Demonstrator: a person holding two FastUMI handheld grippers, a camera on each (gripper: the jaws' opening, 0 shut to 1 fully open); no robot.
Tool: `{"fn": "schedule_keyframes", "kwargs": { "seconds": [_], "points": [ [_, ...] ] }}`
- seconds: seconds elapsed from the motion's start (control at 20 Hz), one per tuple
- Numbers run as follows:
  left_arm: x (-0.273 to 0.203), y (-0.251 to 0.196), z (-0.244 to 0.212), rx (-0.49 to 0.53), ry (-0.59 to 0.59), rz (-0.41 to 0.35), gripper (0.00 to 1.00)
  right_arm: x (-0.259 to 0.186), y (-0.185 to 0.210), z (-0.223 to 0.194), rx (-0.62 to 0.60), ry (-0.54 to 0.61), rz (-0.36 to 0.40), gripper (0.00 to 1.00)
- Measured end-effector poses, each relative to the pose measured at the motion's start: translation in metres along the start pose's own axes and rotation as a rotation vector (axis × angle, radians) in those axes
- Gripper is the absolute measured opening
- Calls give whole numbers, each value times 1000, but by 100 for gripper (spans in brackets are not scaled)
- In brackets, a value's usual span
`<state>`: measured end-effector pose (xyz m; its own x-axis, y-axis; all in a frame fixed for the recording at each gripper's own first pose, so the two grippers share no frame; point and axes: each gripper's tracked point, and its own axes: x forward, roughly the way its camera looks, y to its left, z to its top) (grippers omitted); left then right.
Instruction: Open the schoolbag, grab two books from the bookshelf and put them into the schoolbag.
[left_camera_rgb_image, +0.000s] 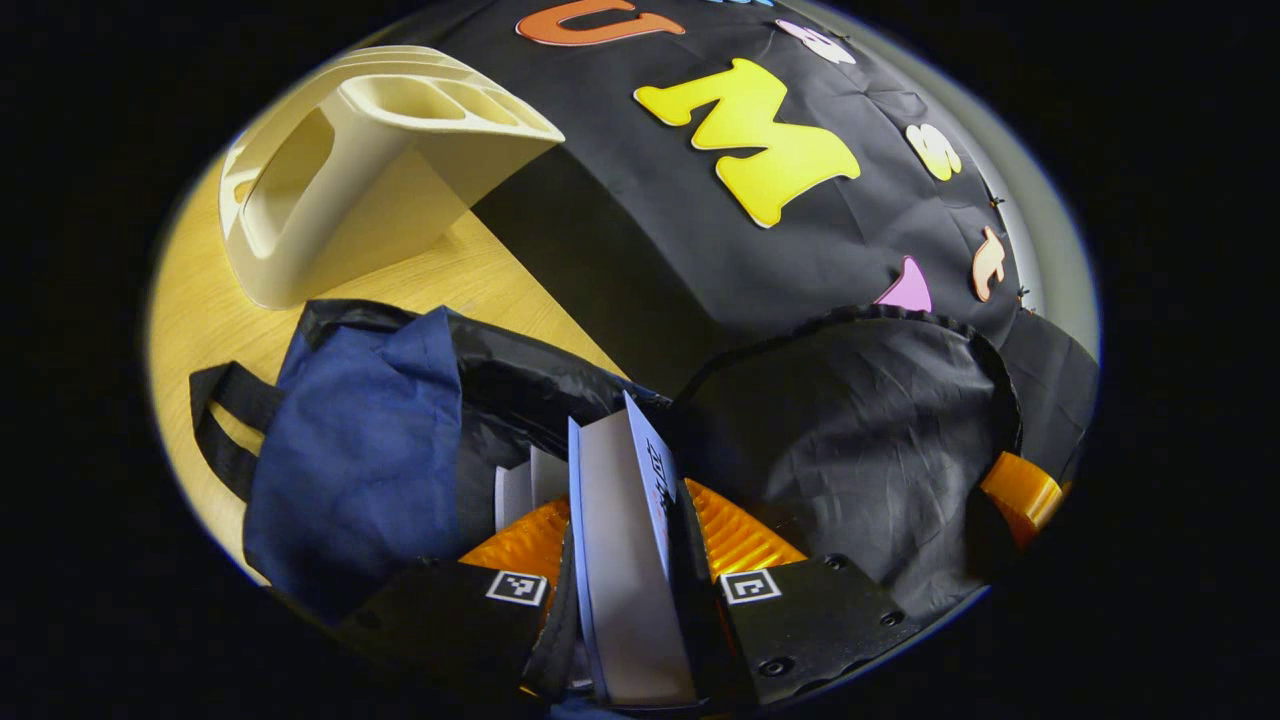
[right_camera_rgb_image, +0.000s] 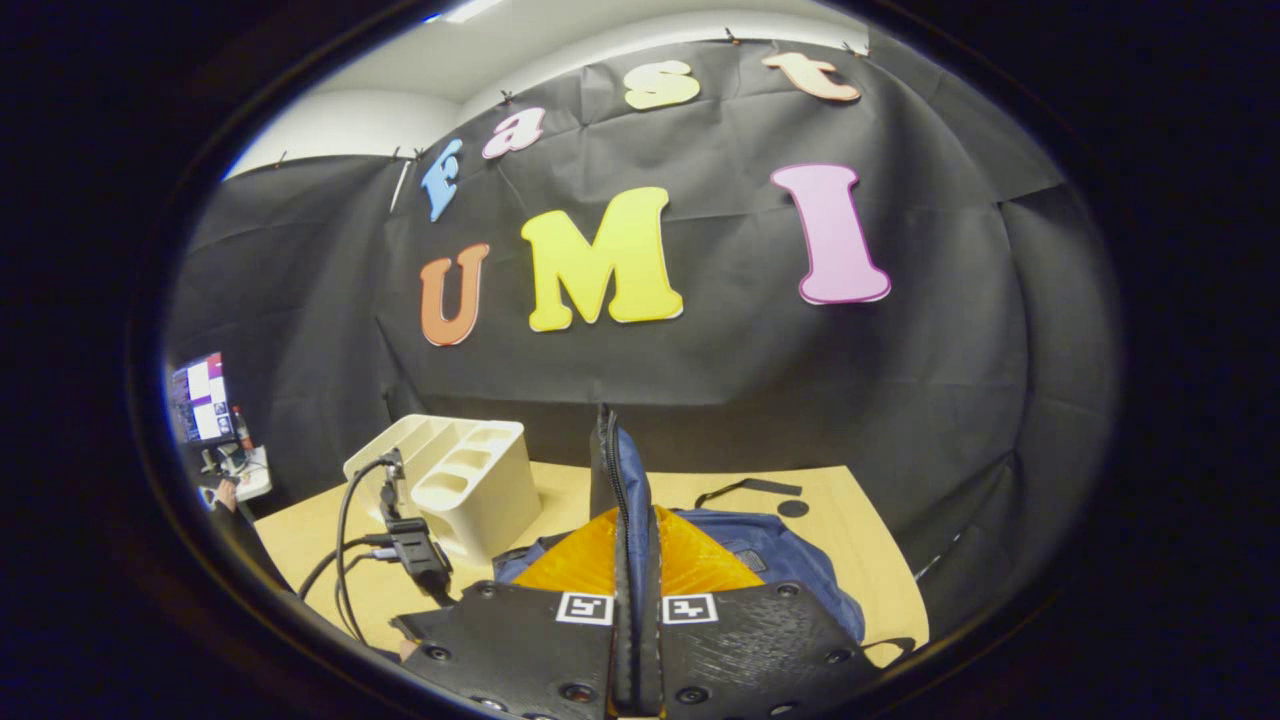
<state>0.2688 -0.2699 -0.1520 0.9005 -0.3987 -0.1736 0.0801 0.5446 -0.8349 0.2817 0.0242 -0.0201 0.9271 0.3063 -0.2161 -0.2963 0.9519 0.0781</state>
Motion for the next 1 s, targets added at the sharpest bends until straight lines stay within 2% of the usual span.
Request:
{"fn": "schedule_keyframes", "kwargs": {
  "seconds": [0.05, 0.1, 0.35, 0.4, 0.45, 0.5, 0.55, 0.6, 0.65, 0.7, 0.75, 0.85, 0.9, 1.0],
  "points": [
    [-1, 1, 1, 1, -13, 4, 49, -1, -2, -2, 2, 0, -3, 3],
    [1, 3, 0, 2, -16, 16, 49, -2, -4, -2, 3, 0, -6, 3],
    [-2, 6, 0, 93, 25, 31, 68, -7, -14, -9, 16, 15, -35, 1],
    [-3, 8, 3, 112, 25, 33, 70, -9, -15, -12, 22, 26, -40, 4],
    [-5, 10, 7, 131, 18, 45, 87, -9, -15, -17, 26, 34, -42, 4],
    [-5, 16, 13, 149, -2, 66, 77, -10, -15, -22, 26, 48, -44, 3],
    [-7, 18, 18, 163, -9, 66, 95, -10, -15, -28, 25, 64, -48, 3],
    [-10, 13, 24, 178, -20, 56, 86, -11, -17, -33, 26, 75, -58, 4],
    [-15, 12, 31, 204, -34, 59, 87, -11, -18, -35, 24, 80, -68, 3],
    [-20, 11, 37, 242, -48, 60, 87, -14, -19, -37, 18, 86, -78, 8],
    [-25, 10, 42, 287, -60, 62, 87, -16, -19, -39, 16, 89, -87, 8],
    [-38, 12, 56, 367, -96, 100, 87, -19, -21, -43, 17, 91, -101, 9],
    [-44, 14, 61, 395, -113, 114, 87, -20, -24, -47, 13, 100, -117, 16],
    [-60, 14, 67, 431, -130, 123, 87, -19, -34, -59, 4, 121, -165, 18]
  ]
}}
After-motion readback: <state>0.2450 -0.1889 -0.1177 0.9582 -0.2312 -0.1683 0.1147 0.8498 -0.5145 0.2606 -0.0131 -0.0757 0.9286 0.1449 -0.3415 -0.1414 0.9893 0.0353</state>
